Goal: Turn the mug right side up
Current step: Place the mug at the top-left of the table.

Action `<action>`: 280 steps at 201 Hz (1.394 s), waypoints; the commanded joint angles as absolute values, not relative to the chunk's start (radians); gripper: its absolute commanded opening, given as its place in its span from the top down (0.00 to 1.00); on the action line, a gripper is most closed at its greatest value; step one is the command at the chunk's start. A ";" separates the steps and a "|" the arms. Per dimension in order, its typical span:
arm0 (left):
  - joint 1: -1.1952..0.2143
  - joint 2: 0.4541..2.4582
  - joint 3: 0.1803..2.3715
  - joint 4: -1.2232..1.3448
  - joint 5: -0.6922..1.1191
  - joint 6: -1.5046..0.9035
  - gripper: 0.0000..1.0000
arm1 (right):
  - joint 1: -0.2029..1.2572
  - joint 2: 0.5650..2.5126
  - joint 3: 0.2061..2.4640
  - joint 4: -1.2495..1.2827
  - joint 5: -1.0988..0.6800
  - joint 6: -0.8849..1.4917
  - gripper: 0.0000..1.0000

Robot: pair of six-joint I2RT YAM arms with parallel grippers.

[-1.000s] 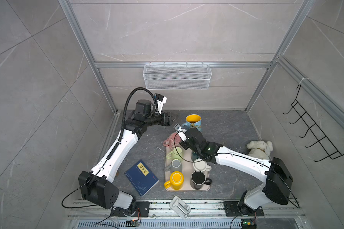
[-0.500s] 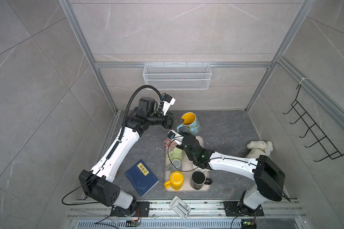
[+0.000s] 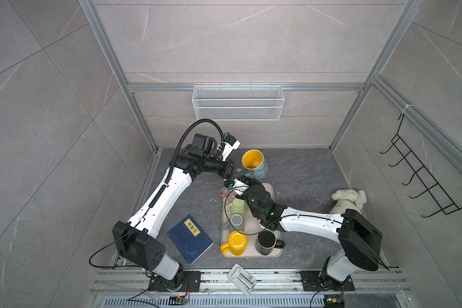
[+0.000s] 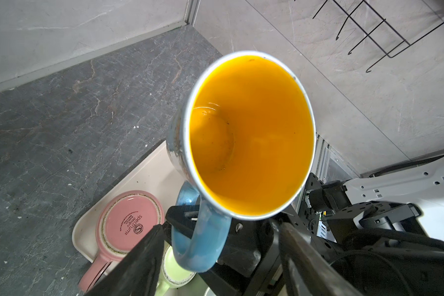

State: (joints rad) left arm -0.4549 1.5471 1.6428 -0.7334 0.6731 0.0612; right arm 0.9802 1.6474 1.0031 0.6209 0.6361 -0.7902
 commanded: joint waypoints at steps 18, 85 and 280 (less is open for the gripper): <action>-0.460 1.565 1.680 -0.776 0.656 0.084 0.30 | 0.991 1.626 1.002 0.765 0.647 -0.827 1.00; -0.463 1.575 1.678 -0.799 0.583 0.087 0.39 | 0.999 1.577 0.988 0.730 0.605 -0.773 1.00; -0.466 1.627 1.674 -0.847 0.610 0.082 0.78 | 1.034 1.559 1.020 0.693 0.531 -0.755 1.00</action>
State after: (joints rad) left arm -0.4622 1.6035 1.6527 -0.8436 0.6067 0.0937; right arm 1.0023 1.6192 0.9607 0.5270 0.5564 -0.7433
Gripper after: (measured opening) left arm 0.257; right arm 0.126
